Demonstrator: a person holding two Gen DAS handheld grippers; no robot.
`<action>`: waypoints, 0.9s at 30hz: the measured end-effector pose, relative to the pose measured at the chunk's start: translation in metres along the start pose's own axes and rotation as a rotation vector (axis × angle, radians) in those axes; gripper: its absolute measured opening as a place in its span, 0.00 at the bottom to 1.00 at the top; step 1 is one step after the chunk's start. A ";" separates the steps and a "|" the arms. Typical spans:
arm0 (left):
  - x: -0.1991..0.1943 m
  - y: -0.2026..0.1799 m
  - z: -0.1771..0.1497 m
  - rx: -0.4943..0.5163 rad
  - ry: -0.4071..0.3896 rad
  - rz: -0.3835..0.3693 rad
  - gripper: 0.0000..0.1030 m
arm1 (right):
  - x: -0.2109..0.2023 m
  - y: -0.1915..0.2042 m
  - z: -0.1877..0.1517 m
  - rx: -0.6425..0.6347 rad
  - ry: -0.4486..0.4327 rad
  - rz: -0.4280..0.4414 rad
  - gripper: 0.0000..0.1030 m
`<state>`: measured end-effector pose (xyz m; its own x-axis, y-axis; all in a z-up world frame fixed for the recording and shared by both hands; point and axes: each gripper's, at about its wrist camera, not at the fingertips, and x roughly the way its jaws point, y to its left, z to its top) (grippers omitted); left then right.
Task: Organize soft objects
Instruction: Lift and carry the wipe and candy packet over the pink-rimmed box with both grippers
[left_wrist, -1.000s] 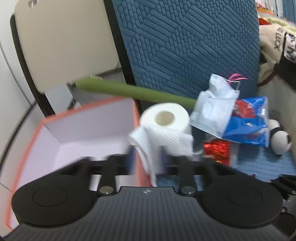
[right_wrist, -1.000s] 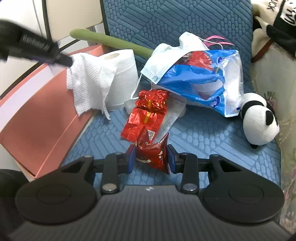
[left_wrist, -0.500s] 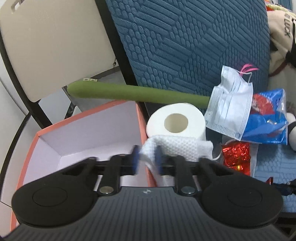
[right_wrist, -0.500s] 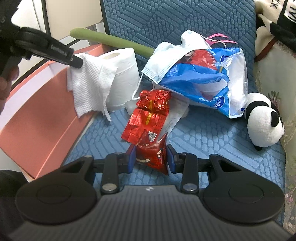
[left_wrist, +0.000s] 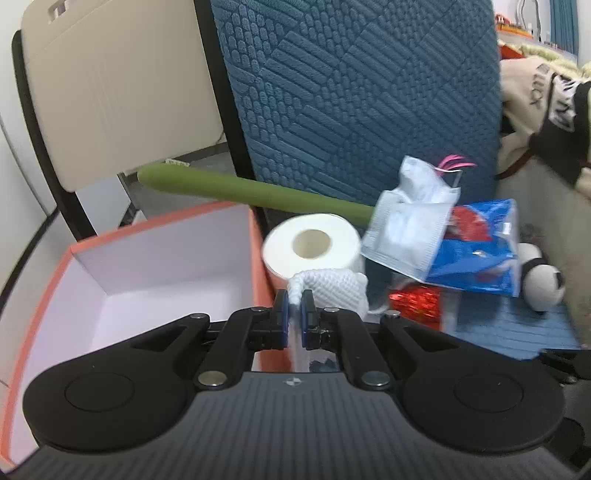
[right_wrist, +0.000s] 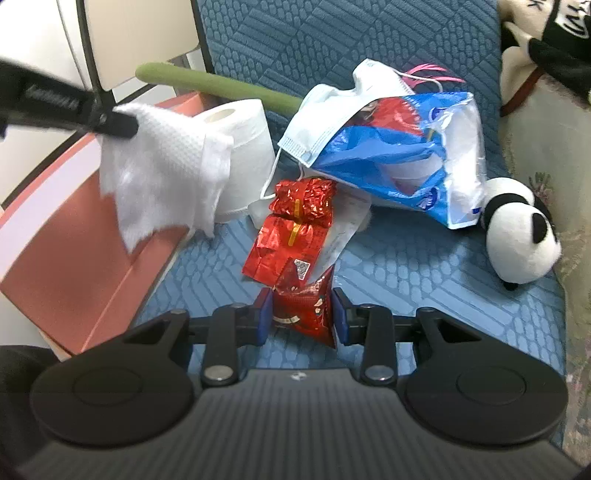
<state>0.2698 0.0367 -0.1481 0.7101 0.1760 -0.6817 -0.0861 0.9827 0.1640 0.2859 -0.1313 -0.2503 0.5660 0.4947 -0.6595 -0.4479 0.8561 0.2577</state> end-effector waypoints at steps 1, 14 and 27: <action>-0.005 -0.001 -0.004 -0.020 0.004 -0.019 0.07 | -0.003 -0.001 0.000 0.005 -0.004 0.001 0.36; -0.040 -0.008 -0.064 -0.209 0.084 -0.170 0.07 | -0.045 -0.013 -0.011 0.087 0.046 -0.107 0.36; -0.066 0.009 -0.042 -0.281 0.116 -0.270 0.07 | -0.083 0.019 0.008 0.117 0.077 -0.116 0.36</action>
<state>0.1929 0.0368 -0.1317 0.6511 -0.1011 -0.7522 -0.1063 0.9692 -0.2223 0.2355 -0.1550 -0.1848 0.5526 0.3821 -0.7407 -0.2964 0.9207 0.2539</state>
